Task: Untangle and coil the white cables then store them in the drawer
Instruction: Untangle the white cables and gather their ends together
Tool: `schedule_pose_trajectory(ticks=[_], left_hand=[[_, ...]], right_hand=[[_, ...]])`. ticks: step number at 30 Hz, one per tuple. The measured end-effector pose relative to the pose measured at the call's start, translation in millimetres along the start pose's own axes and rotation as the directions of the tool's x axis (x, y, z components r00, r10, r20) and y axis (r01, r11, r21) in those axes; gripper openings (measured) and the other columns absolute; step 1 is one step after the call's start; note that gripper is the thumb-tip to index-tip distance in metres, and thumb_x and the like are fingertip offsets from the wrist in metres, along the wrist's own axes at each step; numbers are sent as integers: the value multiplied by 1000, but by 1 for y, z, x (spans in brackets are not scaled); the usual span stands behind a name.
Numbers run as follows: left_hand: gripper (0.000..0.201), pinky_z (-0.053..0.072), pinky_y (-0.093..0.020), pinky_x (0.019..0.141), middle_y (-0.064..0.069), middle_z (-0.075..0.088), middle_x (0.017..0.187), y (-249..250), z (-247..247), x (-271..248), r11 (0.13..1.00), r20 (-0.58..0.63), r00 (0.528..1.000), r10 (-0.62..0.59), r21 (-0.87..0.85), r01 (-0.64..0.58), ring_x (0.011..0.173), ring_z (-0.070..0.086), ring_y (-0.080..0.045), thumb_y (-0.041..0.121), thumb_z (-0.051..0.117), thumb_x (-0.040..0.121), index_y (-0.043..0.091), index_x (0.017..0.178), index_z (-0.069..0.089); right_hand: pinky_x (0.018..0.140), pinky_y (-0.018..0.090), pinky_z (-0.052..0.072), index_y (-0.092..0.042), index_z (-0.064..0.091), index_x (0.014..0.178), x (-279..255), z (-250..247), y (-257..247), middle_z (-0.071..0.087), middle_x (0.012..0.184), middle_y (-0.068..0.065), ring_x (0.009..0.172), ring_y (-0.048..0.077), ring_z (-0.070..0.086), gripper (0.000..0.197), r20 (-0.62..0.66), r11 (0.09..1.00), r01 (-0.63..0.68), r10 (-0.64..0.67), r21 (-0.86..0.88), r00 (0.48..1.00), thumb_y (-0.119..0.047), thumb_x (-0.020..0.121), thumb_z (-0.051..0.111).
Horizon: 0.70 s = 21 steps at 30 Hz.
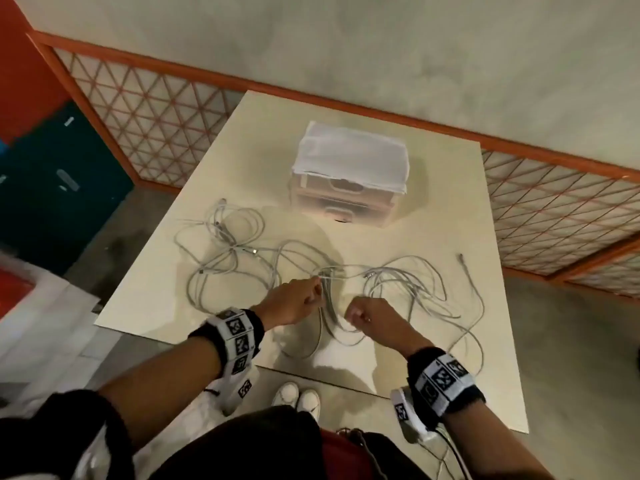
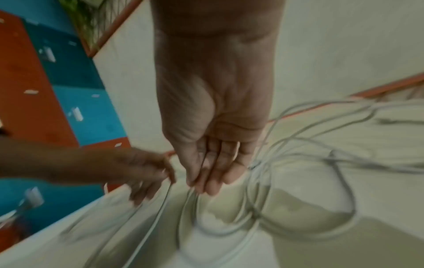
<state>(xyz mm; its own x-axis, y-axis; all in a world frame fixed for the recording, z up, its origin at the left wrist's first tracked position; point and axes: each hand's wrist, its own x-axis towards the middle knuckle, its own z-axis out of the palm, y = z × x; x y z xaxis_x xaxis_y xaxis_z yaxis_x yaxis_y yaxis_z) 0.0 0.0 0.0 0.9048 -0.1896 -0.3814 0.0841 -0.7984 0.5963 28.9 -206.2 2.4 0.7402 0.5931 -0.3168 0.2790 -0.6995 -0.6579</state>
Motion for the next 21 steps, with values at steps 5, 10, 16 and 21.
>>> schedule_pose_trajectory(ticks=[5, 10, 16, 21], left_hand=[[43, 40, -35, 68, -18, 61, 103, -2, 24, 9, 975, -119, 972, -203, -117, 190, 92, 61, -37, 15, 59, 84, 4, 118, 36], [8, 43, -43, 75, -19, 58, 94, -21, 16, 8, 987, -210, 966, -151, -90, 135, 89, 57, -36, 1, 48, 86, 6, 92, 47], [20, 40, -38, 98, -14, 40, 125, -36, 15, 8, 991, -239, 961, -137, -34, 132, 116, 39, -31, 20, 52, 94, 7, 107, 61], [45, 21, -34, 105, -2, 37, 114, -10, 9, 7, 975, -200, 972, -123, -206, 81, 121, 30, -23, 55, 39, 92, 24, 100, 70]], right_hand=[[72, 33, 37, -1, 57, 100, 18, 39, -8, 52, 102, 16, 87, 28, 52, 36, 25, 992, -5, 9, -127, 1000, -23, 77, 75], [82, 38, 41, -1, 55, 108, 18, 43, 0, 50, 112, 18, 101, 35, 54, 26, 0, 974, -50, 51, -222, 999, -11, 85, 62], [85, 33, 34, -3, 59, 101, 6, 25, 4, 49, 106, 13, 98, 25, 44, 23, -120, 971, 17, -47, -237, 992, -20, 87, 52], [63, 7, 37, -4, 53, 94, 3, 3, -21, 52, 86, 1, 69, 0, 47, 4, -153, 989, 141, -133, 40, 979, -5, 90, 54]])
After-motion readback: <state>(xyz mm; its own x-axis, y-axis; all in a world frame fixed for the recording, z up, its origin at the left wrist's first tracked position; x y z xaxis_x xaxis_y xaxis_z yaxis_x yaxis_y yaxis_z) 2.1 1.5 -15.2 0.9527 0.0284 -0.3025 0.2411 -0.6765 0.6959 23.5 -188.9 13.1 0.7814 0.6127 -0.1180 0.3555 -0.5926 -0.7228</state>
